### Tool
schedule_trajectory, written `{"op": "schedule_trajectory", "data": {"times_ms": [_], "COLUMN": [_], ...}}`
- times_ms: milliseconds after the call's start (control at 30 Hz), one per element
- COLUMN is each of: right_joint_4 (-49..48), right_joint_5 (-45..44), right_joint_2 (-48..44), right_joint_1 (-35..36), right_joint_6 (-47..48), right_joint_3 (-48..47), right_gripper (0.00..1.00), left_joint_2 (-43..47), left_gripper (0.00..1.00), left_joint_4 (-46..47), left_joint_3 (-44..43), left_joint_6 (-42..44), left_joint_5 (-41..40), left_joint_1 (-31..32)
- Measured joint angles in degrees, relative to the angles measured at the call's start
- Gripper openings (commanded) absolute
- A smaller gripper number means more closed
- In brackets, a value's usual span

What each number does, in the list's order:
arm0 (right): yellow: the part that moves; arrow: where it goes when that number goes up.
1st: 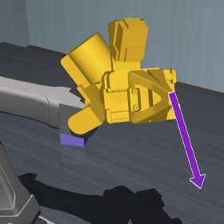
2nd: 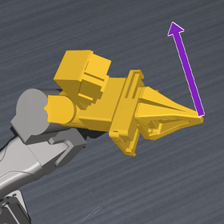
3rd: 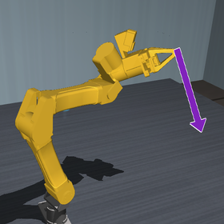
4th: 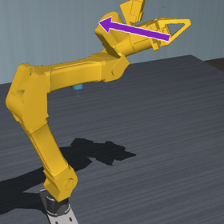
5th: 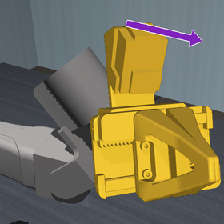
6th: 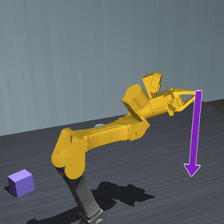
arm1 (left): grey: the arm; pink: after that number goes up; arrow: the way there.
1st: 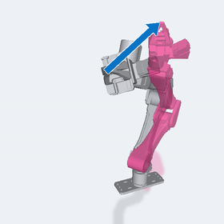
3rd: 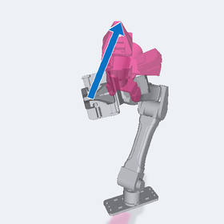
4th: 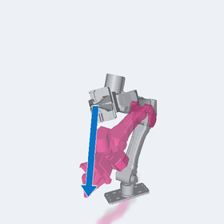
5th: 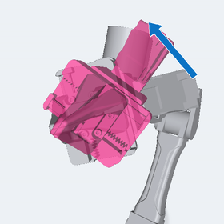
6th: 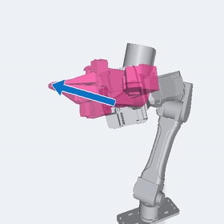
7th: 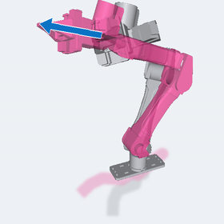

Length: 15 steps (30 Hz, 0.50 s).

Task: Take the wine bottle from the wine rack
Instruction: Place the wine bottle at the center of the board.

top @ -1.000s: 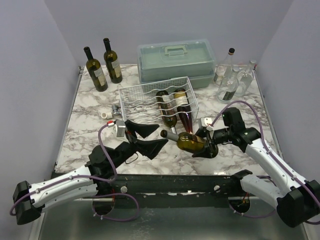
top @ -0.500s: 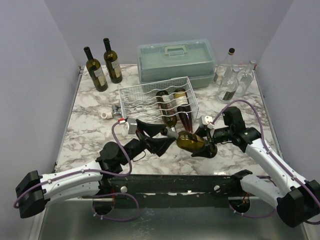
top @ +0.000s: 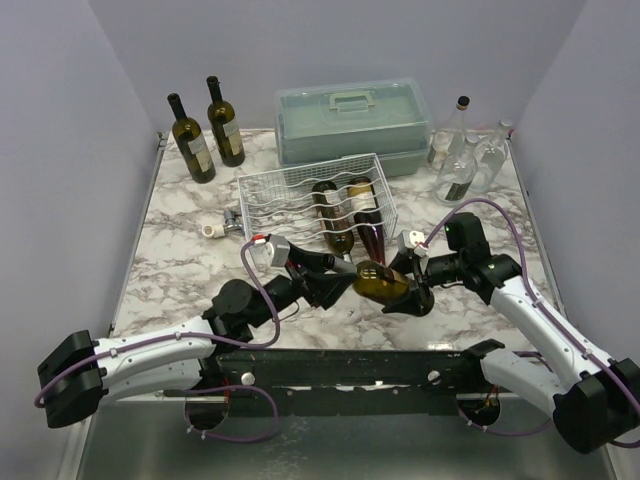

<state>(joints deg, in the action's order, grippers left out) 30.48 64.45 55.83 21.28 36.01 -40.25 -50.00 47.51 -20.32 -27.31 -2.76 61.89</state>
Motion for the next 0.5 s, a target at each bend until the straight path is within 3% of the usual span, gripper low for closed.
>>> {"op": "schedule_trajectory", "data": {"times_ms": [133, 233, 500], "right_joint_4": [-0.1, -0.2, -0.5], "right_joint_5": [0.0, 0.0, 0.0], "right_joint_2": [0.1, 0.1, 0.1], "right_joint_1": [0.0, 0.0, 0.0], "right_joint_6": [0.0, 0.0, 0.0], "right_joint_3": [0.0, 0.0, 0.0], "right_gripper": [0.00, 0.00, 0.00], "left_joint_2": [-1.5, -2.9, -5.5], "left_gripper": [0.59, 0.48, 0.47], "left_joint_4": [0.2, 0.9, 2.1], "left_joint_3": [-1.1, -2.2, -3.6], "left_joint_6": [0.2, 0.4, 0.6], "left_joint_5": [0.0, 0.1, 0.2], "left_joint_1": [0.0, 0.0, 0.1]}}
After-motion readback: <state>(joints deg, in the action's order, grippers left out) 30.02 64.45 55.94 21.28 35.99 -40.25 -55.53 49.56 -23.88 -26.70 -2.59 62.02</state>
